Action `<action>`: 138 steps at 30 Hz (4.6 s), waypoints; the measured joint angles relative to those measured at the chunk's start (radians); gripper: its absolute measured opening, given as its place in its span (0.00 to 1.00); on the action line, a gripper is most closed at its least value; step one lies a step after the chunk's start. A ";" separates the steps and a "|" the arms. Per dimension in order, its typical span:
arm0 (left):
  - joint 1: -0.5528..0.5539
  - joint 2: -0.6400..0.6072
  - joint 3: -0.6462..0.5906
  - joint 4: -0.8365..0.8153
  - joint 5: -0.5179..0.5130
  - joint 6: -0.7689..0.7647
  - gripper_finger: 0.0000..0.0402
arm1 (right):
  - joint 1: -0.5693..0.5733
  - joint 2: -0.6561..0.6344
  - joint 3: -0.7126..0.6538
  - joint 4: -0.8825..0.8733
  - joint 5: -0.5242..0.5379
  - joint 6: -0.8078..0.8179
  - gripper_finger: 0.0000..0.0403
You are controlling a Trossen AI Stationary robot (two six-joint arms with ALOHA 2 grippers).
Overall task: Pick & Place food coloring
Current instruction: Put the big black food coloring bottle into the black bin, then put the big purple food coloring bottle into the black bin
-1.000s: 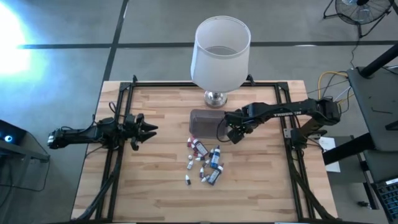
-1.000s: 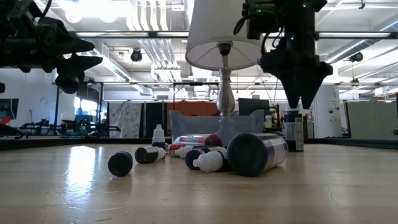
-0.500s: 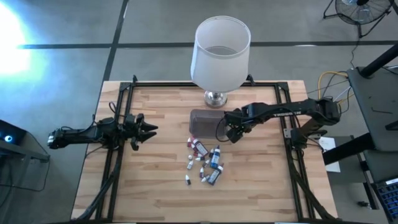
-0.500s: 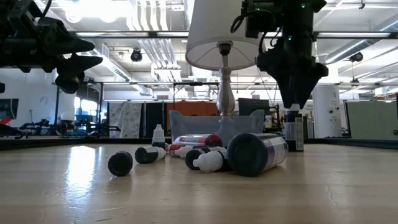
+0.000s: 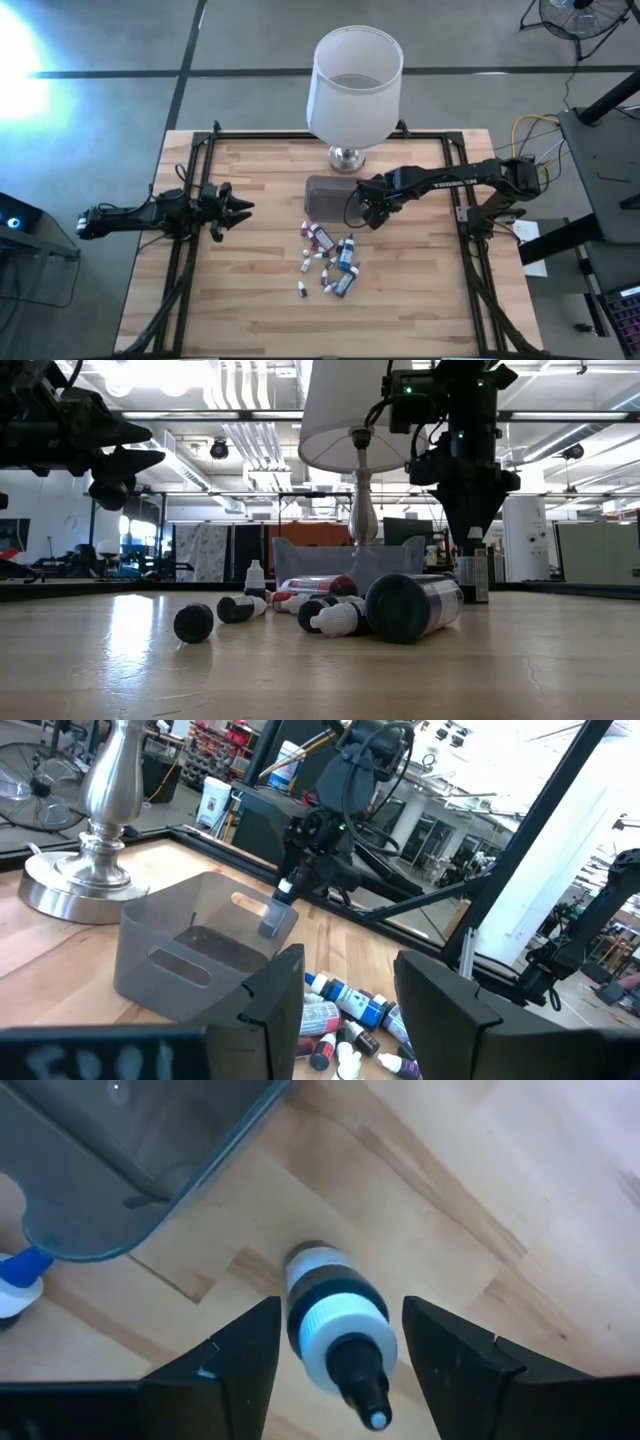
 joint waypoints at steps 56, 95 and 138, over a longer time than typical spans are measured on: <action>0.000 0.000 0.000 0.000 0.000 0.000 0.34 | -0.016 0.405 0.719 -0.332 0.126 -0.616 0.27; 0.000 0.000 0.000 0.000 0.000 0.000 0.34 | -0.048 0.279 0.634 -0.295 0.174 -0.521 0.49; 0.000 0.000 0.000 0.000 0.000 0.000 0.34 | 0.317 -0.033 0.250 -0.069 -0.028 -0.649 0.46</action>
